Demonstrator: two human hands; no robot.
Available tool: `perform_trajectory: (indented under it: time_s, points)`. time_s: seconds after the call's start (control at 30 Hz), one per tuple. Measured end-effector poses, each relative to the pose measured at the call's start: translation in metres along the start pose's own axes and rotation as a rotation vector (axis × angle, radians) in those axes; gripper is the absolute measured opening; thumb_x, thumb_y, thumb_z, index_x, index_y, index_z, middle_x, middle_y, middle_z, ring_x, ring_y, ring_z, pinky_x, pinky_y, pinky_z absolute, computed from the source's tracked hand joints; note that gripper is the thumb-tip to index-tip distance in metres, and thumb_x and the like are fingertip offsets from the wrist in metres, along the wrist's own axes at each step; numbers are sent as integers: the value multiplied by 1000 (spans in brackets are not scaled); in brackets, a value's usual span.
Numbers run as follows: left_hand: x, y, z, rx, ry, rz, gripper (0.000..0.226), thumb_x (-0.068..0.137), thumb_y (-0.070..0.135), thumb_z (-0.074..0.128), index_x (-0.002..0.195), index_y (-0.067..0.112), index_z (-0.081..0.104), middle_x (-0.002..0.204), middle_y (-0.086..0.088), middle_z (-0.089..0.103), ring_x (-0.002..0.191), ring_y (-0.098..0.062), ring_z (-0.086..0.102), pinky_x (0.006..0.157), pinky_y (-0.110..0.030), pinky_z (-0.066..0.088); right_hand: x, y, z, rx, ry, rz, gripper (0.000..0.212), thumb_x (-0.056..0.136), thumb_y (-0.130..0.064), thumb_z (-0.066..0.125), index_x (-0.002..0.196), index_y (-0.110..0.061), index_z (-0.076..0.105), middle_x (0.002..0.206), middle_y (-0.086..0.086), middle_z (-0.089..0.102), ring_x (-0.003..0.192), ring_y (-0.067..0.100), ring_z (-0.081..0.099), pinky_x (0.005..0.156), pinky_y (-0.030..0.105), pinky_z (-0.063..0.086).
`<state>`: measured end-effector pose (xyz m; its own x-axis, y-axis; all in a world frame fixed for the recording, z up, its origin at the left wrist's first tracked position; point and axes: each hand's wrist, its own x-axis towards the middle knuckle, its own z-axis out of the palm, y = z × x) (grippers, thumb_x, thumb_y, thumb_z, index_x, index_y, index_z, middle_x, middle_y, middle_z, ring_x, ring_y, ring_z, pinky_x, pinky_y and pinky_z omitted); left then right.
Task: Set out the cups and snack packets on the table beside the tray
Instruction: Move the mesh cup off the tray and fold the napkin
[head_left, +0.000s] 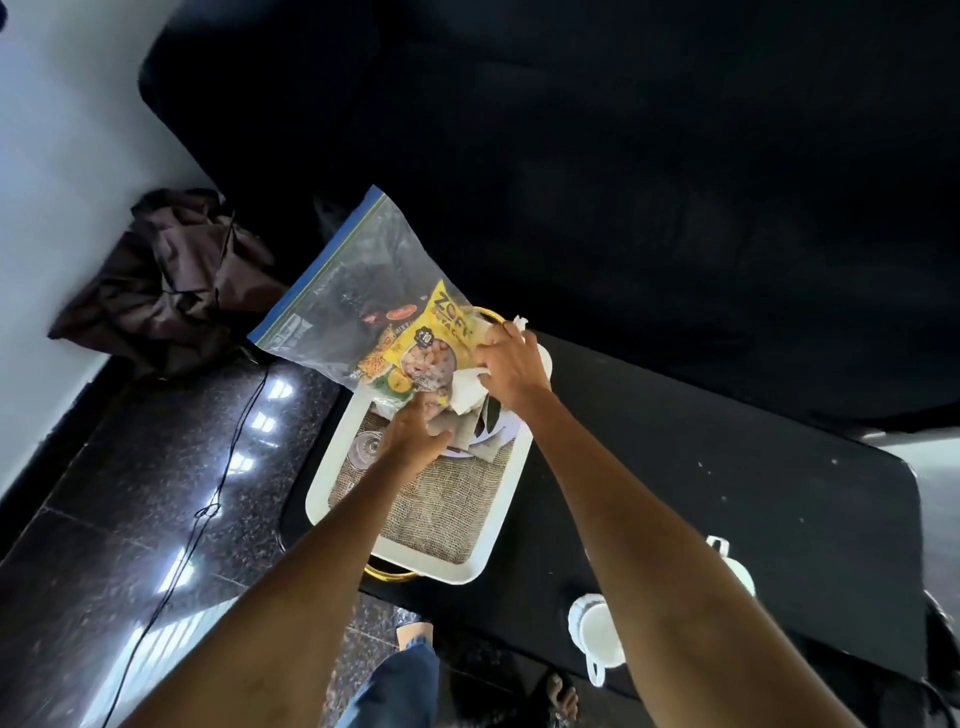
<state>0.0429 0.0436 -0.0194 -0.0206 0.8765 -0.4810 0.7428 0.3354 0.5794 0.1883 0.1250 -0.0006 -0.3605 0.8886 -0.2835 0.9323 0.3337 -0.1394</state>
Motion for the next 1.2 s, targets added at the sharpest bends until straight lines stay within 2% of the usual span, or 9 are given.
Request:
perform_trajectory:
  time_s: [0.17,0.27,0.37,0.6,0.7,0.8,0.97,1.1,1.2]
  points:
    - [-34,42,3,-62,-58,-37,74,82,17,66,143,9,26,141,-17,45,130,-34,45,105,-46,42,-68,31,-25,401,17,199,18,86,-21,60,99,-9,63,96,9,71,96,26,62,119,46,15]
    - [-69,76,7,-121,-26,3,70,82,15,67,140,7,30,138,-19,47,128,-35,47,104,-48,43,-124,47,-44,560,26,330,17,84,-21,62,95,-10,65,94,12,71,90,29,65,85,33,45]
    - [-109,122,28,-256,2,-28,56,86,15,63,135,4,39,133,-20,54,117,-32,56,99,-41,47,-186,64,-59,698,156,477,14,83,-21,62,91,-10,64,88,12,71,81,27,65,63,28,40]
    - [-195,206,82,-1550,-430,-468,78,89,62,38,138,1,31,127,-29,55,111,-44,57,99,-56,42,-327,63,-83,783,380,349,4,83,-8,61,80,-5,63,75,9,66,71,23,61,64,34,49]
    - [-217,225,88,-1464,-439,-382,71,85,64,44,118,2,55,91,-18,70,84,-32,67,76,-40,52,-363,62,-82,632,225,204,20,80,-1,53,92,-9,66,96,7,70,95,24,63,80,33,49]
    - [-229,251,96,-1407,-359,-336,54,96,37,43,136,0,44,89,-15,62,78,-28,60,69,-37,50,-381,80,-90,570,287,140,35,76,6,49,100,-9,69,104,7,71,101,25,62,89,34,50]
    - [-234,285,86,-1279,-373,-191,36,97,26,42,126,5,47,92,-14,62,82,-28,59,69,-41,48,-390,121,-116,917,561,646,40,96,-26,44,132,-10,50,130,7,57,119,21,53,99,35,45]
    - [-235,292,74,-1131,-514,-201,28,95,28,46,111,7,54,93,-15,65,83,-31,62,66,-41,49,-389,148,-142,1472,352,836,32,89,-42,57,101,-13,64,93,-1,63,79,11,58,64,23,45]
    - [-237,290,65,-1042,-491,-206,33,94,35,49,108,7,58,93,-15,65,85,-32,62,68,-42,51,-386,155,-144,1401,395,750,14,86,-22,64,90,-10,70,91,6,69,89,24,65,80,36,53]
